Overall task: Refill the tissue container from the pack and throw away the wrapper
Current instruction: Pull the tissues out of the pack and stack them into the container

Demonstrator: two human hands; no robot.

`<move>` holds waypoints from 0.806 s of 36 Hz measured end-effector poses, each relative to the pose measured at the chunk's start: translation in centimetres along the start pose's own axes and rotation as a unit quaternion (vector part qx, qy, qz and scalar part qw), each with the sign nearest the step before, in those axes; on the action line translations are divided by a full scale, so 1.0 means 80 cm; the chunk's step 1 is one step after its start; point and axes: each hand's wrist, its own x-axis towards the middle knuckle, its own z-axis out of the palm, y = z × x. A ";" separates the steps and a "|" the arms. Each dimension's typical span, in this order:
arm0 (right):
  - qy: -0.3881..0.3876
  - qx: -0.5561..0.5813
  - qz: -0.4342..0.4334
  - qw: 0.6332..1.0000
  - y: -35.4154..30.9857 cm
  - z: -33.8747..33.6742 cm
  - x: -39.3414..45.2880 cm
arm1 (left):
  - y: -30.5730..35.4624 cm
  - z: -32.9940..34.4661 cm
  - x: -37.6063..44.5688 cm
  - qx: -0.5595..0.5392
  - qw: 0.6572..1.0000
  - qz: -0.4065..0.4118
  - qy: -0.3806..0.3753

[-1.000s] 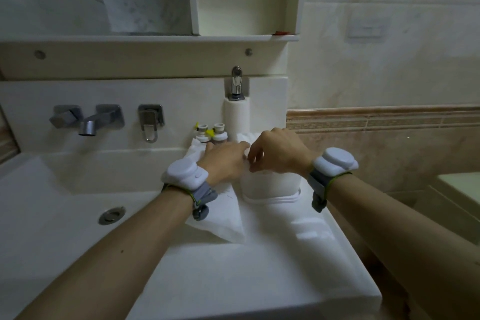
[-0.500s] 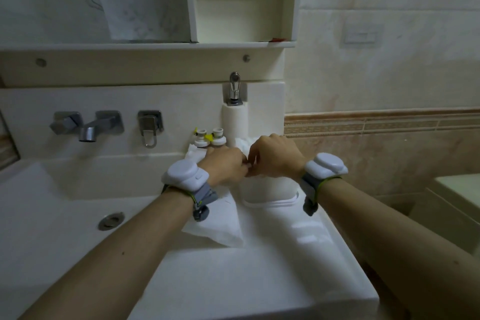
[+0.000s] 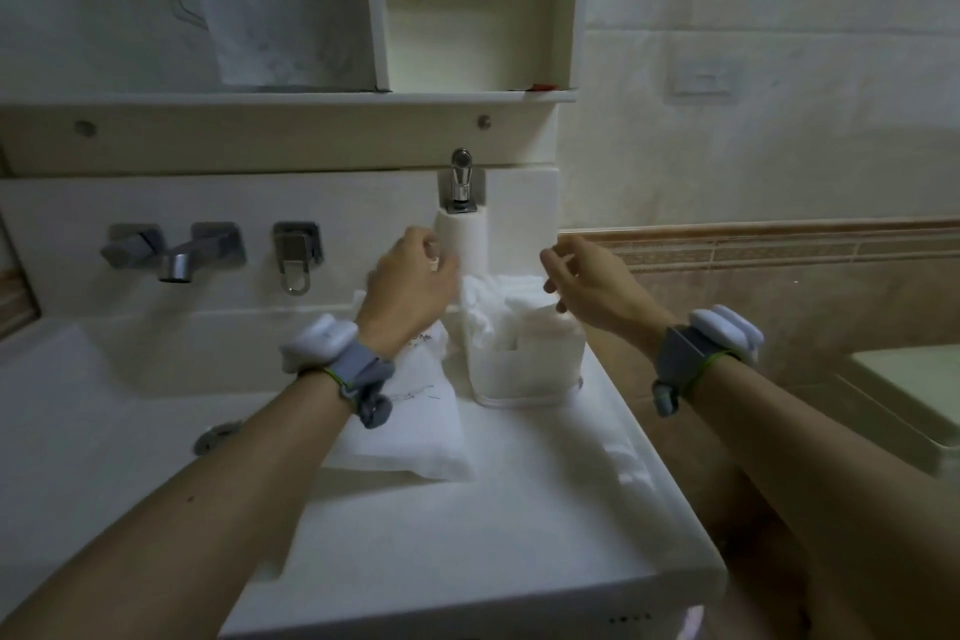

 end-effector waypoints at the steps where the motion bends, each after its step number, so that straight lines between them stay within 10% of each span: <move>1: -0.007 0.021 0.002 1.000 -0.008 0.002 -0.003 | -0.005 -0.009 0.001 0.016 1.000 -0.016 0.013; 7: -0.006 -0.021 -0.061 0.998 -0.052 0.028 -0.018 | -0.052 -0.043 -0.003 0.194 0.965 -0.166 -0.053; 16: -0.174 -0.232 -0.115 0.950 -0.114 0.094 -0.030 | -0.074 -0.056 -0.046 0.006 0.970 -0.212 -0.119; 25: -0.036 -0.117 -0.087 0.989 -0.111 0.075 -0.003 | -0.082 -0.079 -0.048 -0.214 0.961 -0.168 -0.055; 29: -0.098 0.025 -0.055 0.993 -0.121 0.039 -0.001 | -0.075 -0.089 -0.041 -0.230 0.966 -0.098 -0.059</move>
